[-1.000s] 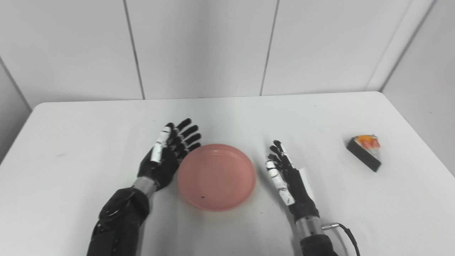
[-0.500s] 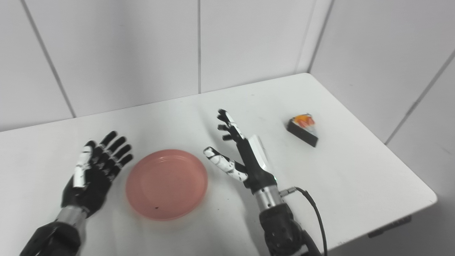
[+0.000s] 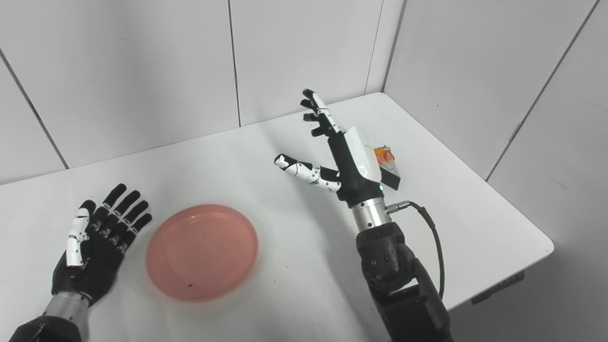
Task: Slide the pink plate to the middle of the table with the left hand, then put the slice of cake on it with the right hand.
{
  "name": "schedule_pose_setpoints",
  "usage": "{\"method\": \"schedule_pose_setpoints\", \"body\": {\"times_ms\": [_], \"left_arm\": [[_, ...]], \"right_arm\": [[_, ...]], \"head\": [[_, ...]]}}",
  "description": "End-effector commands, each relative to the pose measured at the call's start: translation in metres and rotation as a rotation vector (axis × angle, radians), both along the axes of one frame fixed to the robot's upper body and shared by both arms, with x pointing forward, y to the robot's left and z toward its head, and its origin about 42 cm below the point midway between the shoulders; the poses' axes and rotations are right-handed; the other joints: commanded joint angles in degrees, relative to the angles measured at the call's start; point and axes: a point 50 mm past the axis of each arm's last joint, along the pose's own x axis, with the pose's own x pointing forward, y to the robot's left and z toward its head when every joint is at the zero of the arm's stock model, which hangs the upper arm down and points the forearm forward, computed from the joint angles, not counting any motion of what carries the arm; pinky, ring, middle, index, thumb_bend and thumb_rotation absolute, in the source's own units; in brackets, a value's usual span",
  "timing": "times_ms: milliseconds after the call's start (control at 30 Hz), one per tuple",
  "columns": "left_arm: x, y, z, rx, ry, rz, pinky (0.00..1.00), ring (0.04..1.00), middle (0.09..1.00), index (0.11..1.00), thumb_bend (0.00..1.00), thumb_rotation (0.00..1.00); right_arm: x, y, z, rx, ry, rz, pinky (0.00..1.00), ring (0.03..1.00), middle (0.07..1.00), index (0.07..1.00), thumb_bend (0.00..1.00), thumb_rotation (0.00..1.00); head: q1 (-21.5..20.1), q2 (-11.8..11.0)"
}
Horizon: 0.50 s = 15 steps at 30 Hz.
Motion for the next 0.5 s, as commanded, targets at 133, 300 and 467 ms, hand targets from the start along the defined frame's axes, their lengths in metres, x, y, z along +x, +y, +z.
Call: {"method": "schedule_pose_setpoints", "body": {"times_ms": [133, 300, 467], "left_arm": [[-0.017, 0.017, -0.04, 0.068, 0.159, 0.037, 0.88, 0.875, 0.882, 0.878, 0.41, 1.0], [-0.016, 0.018, -0.041, 0.071, 0.157, 0.033, 0.88, 0.879, 0.887, 0.88, 0.41, 1.0], [-0.016, 0.018, -0.04, 0.069, 0.158, 0.035, 0.88, 0.877, 0.886, 0.877, 0.42, 1.0]], "right_arm": [[0.005, -0.021, 0.03, -0.059, -0.069, -0.056, 0.71, 0.796, 0.892, 0.939, 0.84, 0.6], [0.005, -0.04, 0.04, -0.133, -0.029, -0.148, 0.67, 0.806, 0.92, 0.954, 0.87, 0.63], [0.003, -0.059, 0.046, -0.138, -0.013, -0.197, 0.67, 0.843, 0.951, 0.968, 0.86, 0.56]], "head": [[-0.62, -0.25], [-0.75, -0.35], [-0.86, -0.39]]}}
